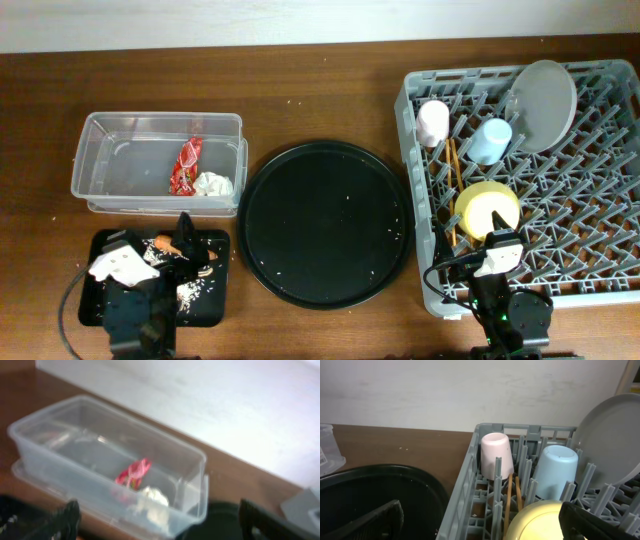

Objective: Sort waste into correct bins and load items into the dishwasher rack

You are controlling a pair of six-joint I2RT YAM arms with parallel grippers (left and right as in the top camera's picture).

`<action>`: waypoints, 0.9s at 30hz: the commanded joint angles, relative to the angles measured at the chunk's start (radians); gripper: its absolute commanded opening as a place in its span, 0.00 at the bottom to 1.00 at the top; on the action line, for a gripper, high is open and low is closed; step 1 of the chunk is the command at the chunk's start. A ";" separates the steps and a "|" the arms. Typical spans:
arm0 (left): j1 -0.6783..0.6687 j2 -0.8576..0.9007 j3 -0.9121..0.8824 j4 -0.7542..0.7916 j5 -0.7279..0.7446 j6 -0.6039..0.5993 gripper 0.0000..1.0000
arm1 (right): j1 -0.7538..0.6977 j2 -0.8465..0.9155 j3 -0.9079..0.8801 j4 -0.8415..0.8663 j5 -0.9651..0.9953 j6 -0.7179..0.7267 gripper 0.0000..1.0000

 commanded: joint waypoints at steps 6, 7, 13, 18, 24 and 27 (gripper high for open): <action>-0.007 -0.147 -0.246 0.225 0.079 -0.008 0.99 | -0.008 -0.007 -0.005 -0.005 -0.005 -0.005 0.98; -0.007 -0.169 -0.269 0.222 0.079 -0.008 0.99 | -0.008 -0.007 -0.005 -0.005 -0.005 -0.005 0.98; -0.123 -0.212 -0.278 0.178 0.063 0.361 0.99 | -0.008 -0.007 -0.005 -0.005 -0.005 -0.005 0.98; -0.148 -0.212 -0.278 0.174 0.017 0.393 0.99 | -0.008 -0.007 -0.005 -0.005 -0.005 -0.005 0.98; -0.139 -0.213 -0.278 0.174 0.016 0.502 0.99 | -0.008 -0.007 -0.005 -0.005 -0.005 -0.005 0.98; -0.101 -0.223 -0.278 0.174 0.016 0.502 0.99 | -0.008 -0.007 -0.005 -0.005 -0.005 -0.005 0.98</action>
